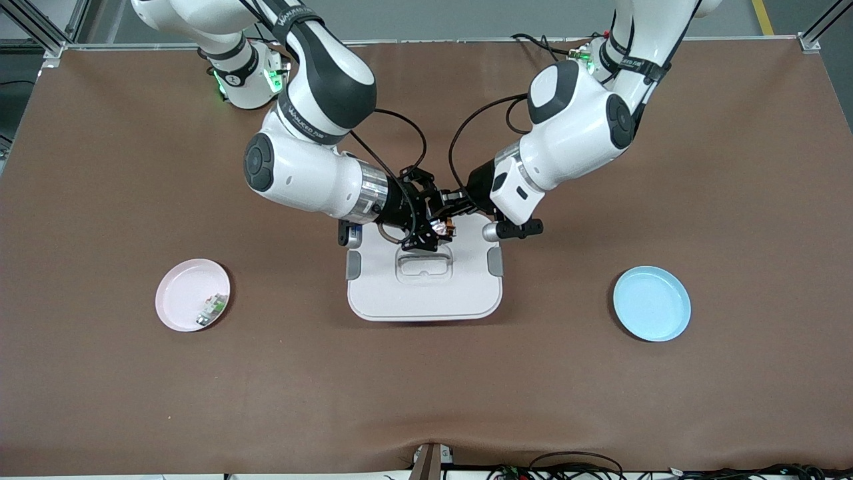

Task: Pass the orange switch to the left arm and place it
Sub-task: 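Grasp the switch with the left gripper above the white box, then open the right gripper and pull back while the left gripper carries the switch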

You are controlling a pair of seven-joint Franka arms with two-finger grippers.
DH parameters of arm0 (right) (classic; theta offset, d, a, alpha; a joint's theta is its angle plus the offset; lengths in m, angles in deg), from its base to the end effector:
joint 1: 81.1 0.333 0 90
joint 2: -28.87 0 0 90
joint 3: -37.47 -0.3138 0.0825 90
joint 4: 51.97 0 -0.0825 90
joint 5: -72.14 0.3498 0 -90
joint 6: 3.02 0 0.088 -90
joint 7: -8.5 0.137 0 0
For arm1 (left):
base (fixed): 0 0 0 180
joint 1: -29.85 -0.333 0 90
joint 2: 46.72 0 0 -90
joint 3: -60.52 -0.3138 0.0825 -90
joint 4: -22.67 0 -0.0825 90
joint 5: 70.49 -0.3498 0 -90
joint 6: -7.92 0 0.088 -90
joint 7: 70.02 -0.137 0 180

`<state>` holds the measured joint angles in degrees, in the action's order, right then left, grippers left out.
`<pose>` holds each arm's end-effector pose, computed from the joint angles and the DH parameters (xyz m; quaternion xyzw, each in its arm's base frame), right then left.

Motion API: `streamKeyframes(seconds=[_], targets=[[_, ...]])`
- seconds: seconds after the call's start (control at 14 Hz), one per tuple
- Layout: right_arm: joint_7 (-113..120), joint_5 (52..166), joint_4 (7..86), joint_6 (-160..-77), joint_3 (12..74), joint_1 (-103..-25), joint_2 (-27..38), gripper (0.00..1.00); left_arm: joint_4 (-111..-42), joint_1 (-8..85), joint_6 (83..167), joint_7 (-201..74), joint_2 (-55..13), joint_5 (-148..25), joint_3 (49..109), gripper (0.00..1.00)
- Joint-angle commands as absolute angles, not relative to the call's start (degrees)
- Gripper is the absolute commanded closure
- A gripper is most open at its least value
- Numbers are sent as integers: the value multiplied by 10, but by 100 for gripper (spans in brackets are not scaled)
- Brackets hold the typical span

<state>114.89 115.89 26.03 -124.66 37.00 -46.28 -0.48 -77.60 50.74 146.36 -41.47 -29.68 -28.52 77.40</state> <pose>0.5514 0.4485 0.4484 -0.6583 0.6612 0.2841 0.2208 0.5162 -0.3995 0.4403 0.9181 0.1577 -0.0343 0.3620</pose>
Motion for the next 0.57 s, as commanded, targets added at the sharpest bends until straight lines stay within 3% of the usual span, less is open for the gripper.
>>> streamKeyframes(seconds=[0.0, 0.5], targets=[[1163, 1154, 243, -1247, 374, -457, -14, 0, -776, 504, 1465, -411, -300, -275, 774, 84], [1126, 1052, 242, -1215, 374, -470, -6, 0, -775, 435, 1356, -413, -341, -336, 770, 84]])
